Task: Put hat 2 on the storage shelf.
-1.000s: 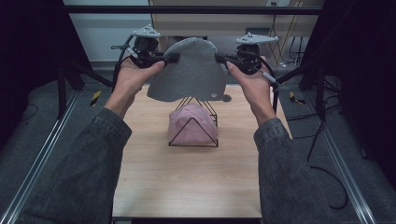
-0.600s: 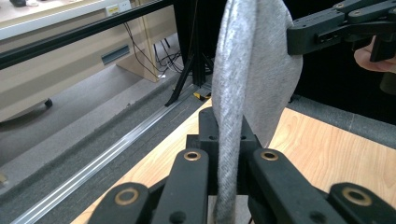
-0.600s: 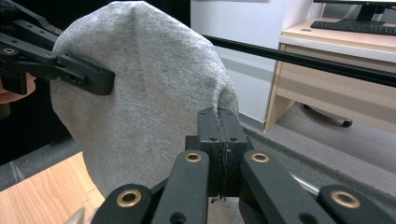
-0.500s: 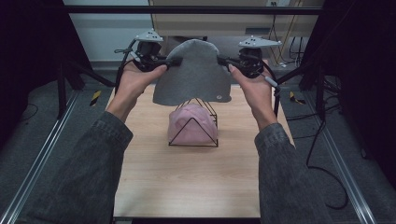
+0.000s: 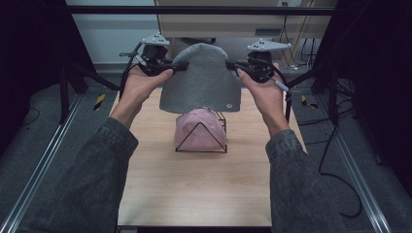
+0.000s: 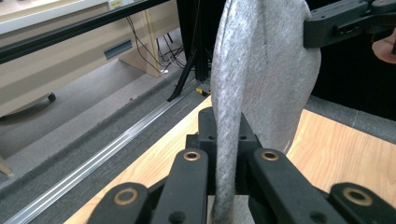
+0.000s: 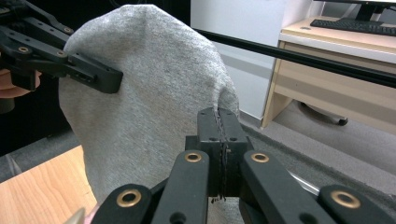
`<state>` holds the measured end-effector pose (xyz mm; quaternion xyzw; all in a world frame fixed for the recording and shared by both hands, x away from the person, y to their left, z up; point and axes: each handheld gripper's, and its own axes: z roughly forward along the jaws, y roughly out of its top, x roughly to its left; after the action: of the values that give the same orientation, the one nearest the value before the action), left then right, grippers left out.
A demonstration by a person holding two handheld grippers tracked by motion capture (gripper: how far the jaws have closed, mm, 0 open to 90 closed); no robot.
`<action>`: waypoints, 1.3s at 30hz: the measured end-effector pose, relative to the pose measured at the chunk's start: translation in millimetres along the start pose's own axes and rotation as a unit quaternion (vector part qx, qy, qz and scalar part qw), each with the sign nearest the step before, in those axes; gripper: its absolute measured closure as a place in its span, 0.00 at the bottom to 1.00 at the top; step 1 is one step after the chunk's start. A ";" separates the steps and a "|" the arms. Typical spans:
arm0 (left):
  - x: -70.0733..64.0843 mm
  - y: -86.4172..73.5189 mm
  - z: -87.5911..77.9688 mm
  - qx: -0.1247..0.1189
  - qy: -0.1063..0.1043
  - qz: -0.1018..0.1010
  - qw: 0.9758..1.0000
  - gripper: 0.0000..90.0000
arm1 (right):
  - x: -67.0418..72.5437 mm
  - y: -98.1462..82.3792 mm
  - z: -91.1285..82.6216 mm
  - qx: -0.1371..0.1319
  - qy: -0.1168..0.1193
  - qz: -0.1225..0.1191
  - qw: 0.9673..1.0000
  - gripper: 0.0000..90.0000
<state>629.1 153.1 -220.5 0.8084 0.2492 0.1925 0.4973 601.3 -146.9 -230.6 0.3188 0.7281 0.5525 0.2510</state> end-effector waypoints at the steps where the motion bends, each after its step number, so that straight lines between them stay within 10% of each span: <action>1: 1.8 -0.9 1.8 0.001 0.000 -0.001 1.000 0.96 | -0.9 -0.8 1.4 0.001 -0.001 0.001 1.000 1.00; 39: 7.9 -8.1 21.3 0.011 -0.002 -0.003 1.000 0.95 | -4.1 -23.0 12.8 0.026 0.003 0.007 1.000 1.00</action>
<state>645.6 145.8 -236.5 0.8137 0.2530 0.1862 0.4892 609.0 -146.0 -256.2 0.3288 0.7407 0.5361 0.2363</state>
